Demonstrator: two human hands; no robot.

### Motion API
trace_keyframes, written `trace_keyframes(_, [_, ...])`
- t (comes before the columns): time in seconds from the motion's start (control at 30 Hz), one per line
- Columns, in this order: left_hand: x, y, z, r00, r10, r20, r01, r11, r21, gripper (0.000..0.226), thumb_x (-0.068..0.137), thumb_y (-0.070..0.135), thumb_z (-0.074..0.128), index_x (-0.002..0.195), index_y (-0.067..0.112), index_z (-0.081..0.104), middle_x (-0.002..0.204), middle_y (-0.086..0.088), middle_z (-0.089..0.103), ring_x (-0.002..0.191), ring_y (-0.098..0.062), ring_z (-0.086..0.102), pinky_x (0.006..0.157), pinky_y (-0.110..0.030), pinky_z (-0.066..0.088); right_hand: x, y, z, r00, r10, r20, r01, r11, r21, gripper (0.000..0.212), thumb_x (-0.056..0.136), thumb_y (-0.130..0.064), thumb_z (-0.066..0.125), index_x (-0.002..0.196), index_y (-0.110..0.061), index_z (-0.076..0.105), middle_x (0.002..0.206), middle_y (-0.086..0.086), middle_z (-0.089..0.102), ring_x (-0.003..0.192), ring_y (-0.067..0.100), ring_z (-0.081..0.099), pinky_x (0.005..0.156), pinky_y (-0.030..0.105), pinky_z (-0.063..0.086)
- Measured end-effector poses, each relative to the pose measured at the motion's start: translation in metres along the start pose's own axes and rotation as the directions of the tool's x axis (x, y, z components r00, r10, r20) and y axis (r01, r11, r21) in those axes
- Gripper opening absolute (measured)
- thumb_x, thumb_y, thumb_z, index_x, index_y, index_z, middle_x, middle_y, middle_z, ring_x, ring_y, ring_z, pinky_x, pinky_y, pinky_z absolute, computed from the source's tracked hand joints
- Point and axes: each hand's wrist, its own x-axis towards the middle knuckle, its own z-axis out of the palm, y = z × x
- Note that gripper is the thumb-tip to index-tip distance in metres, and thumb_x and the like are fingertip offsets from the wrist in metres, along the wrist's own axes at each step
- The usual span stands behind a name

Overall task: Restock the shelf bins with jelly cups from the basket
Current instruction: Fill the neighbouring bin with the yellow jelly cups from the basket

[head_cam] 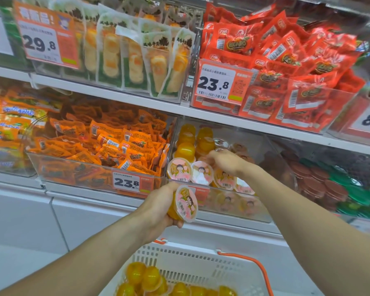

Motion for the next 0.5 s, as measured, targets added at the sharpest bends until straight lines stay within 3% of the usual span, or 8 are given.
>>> trace_keyframes(0.1, [-0.002, 0.003, 0.003, 0.999, 0.038, 0.034, -0.035, 0.995, -0.088, 0.034, 0.1, 0.028, 0.047, 0.114, 0.004, 0.066, 0.09, -0.019, 0.071, 0.07, -0.027, 0.061, 0.047, -0.03, 0.043, 0.0, -0.004, -0.003, 0.994, 0.036, 0.105, -0.045, 0.995, 0.091, 0.048, 0.1, -0.044, 0.036, 0.123, -0.014, 0.066, 0.128, 0.005, 0.066, 0.112, 0.023, 0.06, 0.102, 0.039, 0.042])
trace_keyframes(0.17, [-0.006, 0.006, 0.006, 0.997, 0.054, 0.063, -0.043, 0.985, -0.169, 0.032, 0.1, 0.03, 0.049, 0.117, 0.009, 0.066, 0.098, -0.016, 0.073, 0.081, -0.027, 0.066, 0.059, -0.035, 0.05, -0.004, -0.004, -0.004, 0.991, 0.019, 0.134, -0.03, 0.996, 0.081, 0.05, 0.102, -0.05, 0.033, 0.125, -0.021, 0.066, 0.131, -0.001, 0.065, 0.116, 0.019, 0.058, 0.11, 0.04, 0.036])
trace_keyframes(0.23, [-0.008, 0.008, 0.008, 0.993, 0.082, 0.082, -0.062, 0.974, -0.217, 0.03, 0.098, 0.031, 0.055, 0.116, 0.011, 0.067, 0.104, -0.013, 0.075, 0.091, -0.027, 0.07, 0.075, -0.04, 0.055, -0.013, -0.005, -0.005, 0.996, -0.09, -0.001, 0.089, 0.99, -0.105, 0.056, 0.1, -0.057, 0.031, 0.12, -0.02, 0.069, 0.124, 0.001, 0.067, 0.114, 0.019, 0.056, 0.113, 0.047, 0.033])
trace_keyframes(0.3, [-0.009, 0.008, 0.008, 0.988, 0.153, 0.026, -0.145, 0.97, -0.195, 0.035, 0.09, 0.035, 0.066, 0.114, 0.009, 0.065, 0.104, -0.01, 0.076, 0.093, -0.023, 0.072, 0.079, -0.037, 0.058, -0.033, -0.009, -0.002, 0.932, -0.294, -0.21, 0.264, 0.951, -0.161, 0.049, 0.103, -0.047, 0.038, 0.106, -0.011, 0.071, 0.106, 0.008, 0.07, 0.095, 0.021, 0.061, 0.096, 0.043, 0.044])
trace_keyframes(0.37, [-0.008, 0.006, 0.005, 0.942, 0.326, -0.085, -0.325, 0.945, 0.026, 0.054, 0.07, 0.044, 0.082, 0.11, 0.015, 0.06, 0.102, -0.006, 0.076, 0.089, -0.016, 0.073, 0.076, -0.03, 0.058, -0.058, -0.015, 0.0, 0.893, -0.384, -0.233, 0.412, 0.907, 0.086, 0.034, 0.102, -0.039, 0.048, 0.103, -0.014, 0.07, 0.098, 0.007, 0.069, 0.085, 0.021, 0.065, 0.078, 0.039, 0.051])
trace_keyframes(0.43, [-0.01, 0.005, 0.002, 0.843, 0.531, -0.084, -0.465, 0.799, 0.381, 0.066, 0.058, 0.05, 0.091, 0.108, 0.029, 0.054, 0.102, 0.007, 0.072, 0.09, -0.007, 0.07, 0.077, -0.025, 0.057, -0.079, -0.018, 0.002, 0.916, -0.401, 0.005, 0.371, 0.853, 0.366, 0.027, 0.098, -0.039, 0.057, 0.114, -0.02, 0.069, 0.106, 0.003, 0.068, 0.087, 0.018, 0.068, 0.074, 0.036, 0.057])
trace_keyframes(0.5, [-0.013, 0.002, 0.002, 0.733, 0.68, 0.008, -0.565, 0.603, 0.563, 0.069, 0.057, 0.046, 0.092, 0.11, 0.036, 0.05, 0.104, 0.015, 0.067, 0.094, 0.002, 0.064, 0.078, -0.02, 0.053, -0.093, -0.014, 0.006, 0.89, -0.418, 0.183, 0.314, 0.852, 0.419, 0.033, 0.09, -0.04, 0.068, 0.121, -0.029, 0.067, 0.117, 0.001, 0.065, 0.101, 0.02, 0.067, 0.082, 0.039, 0.059])
